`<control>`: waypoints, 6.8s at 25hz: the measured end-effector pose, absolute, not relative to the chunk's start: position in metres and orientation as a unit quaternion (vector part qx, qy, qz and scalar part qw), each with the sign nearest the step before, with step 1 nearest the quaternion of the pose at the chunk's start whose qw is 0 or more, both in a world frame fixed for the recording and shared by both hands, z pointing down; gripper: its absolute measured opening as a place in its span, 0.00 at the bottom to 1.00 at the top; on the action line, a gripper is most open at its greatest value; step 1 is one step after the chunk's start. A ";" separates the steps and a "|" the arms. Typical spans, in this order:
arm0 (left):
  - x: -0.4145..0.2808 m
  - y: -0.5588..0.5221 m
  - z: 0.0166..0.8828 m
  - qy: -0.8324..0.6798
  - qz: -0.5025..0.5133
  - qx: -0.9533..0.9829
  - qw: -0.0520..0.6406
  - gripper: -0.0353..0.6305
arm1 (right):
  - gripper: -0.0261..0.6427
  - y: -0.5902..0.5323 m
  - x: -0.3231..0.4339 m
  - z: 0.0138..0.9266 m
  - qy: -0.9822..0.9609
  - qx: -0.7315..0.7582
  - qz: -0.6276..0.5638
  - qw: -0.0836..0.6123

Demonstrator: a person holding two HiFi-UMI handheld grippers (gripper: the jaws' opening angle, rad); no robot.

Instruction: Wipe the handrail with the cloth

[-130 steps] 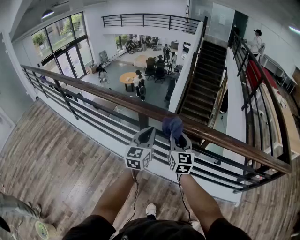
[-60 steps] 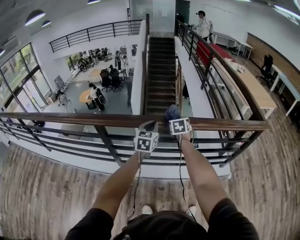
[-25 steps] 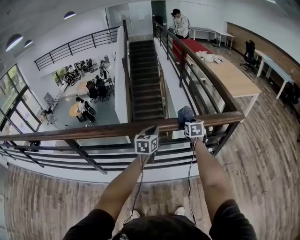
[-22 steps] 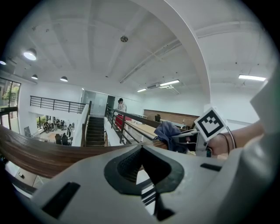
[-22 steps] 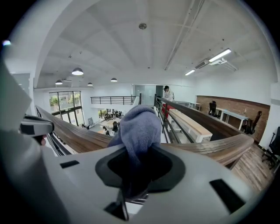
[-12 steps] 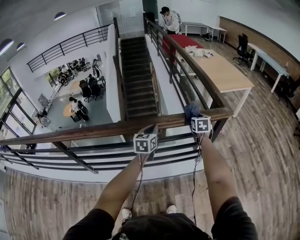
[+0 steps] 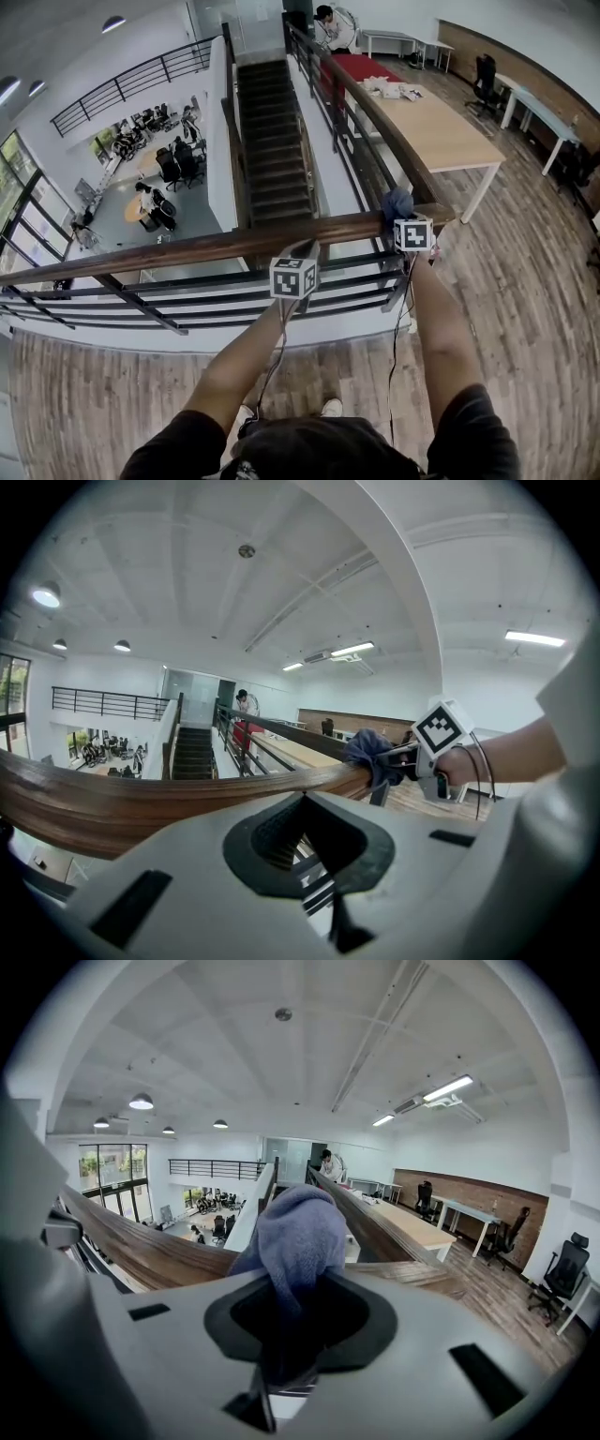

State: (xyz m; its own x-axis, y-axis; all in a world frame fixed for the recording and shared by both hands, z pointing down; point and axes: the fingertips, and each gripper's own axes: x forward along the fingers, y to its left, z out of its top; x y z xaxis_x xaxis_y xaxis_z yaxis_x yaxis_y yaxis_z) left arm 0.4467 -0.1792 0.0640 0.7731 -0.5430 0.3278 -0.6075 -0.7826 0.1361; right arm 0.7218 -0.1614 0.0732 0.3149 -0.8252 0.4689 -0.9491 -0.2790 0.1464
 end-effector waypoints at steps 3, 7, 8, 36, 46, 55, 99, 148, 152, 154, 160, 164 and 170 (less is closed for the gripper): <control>0.463 -0.172 0.063 -0.300 0.141 0.937 0.112 0.06 | 0.16 -0.154 0.747 0.072 -0.555 0.792 0.153 0.201; 0.475 -0.162 0.069 -0.292 0.149 0.938 0.108 0.06 | 0.16 -0.140 0.780 0.074 -0.538 0.803 0.157 0.201; 0.476 -0.161 0.070 -0.292 0.151 0.938 0.108 0.06 | 0.16 -0.137 0.787 0.075 -0.535 0.805 0.157 0.203; 0.105 -0.251 0.165 -0.441 0.120 0.869 0.190 0.06 | 0.16 -0.177 0.295 0.125 -0.727 0.667 0.162 0.032; -0.145 -0.316 0.171 -0.544 0.107 0.809 0.195 0.06 | 0.16 -0.280 0.009 0.183 -0.800 0.560 0.193 0.098; -0.321 -0.367 0.197 -0.615 0.124 0.758 0.180 0.06 | 0.16 -0.369 -0.173 0.209 -0.836 0.500 0.189 0.127; -0.381 -0.378 0.229 -0.600 0.133 0.759 0.217 0.06 | 0.16 -0.483 -0.260 0.298 -0.773 0.525 0.197 0.297; 0.067 -0.318 0.231 -0.465 0.174 0.841 0.215 0.06 | 0.16 -0.334 0.260 0.309 -0.658 0.665 0.245 0.253; 0.103 -0.318 0.232 -0.469 0.170 0.844 0.197 0.06 | 0.16 -0.322 0.301 0.312 -0.649 0.676 0.245 0.248; 0.121 -0.319 0.233 -0.468 0.174 0.844 0.196 0.06 | 0.16 -0.318 0.319 0.313 -0.648 0.679 0.242 0.247; 0.191 -0.310 0.239 -0.445 0.182 0.854 0.200 0.06 | 0.16 -0.297 0.384 0.315 -0.635 0.689 0.246 0.248; 0.237 -0.299 0.246 -0.428 0.182 0.860 0.210 0.06 | 0.16 -0.281 0.427 0.317 -0.622 0.699 0.256 0.243; 0.307 -0.286 0.247 -0.397 0.200 0.873 0.201 0.06 | 0.16 -0.254 0.506 0.320 -0.597 0.718 0.261 0.245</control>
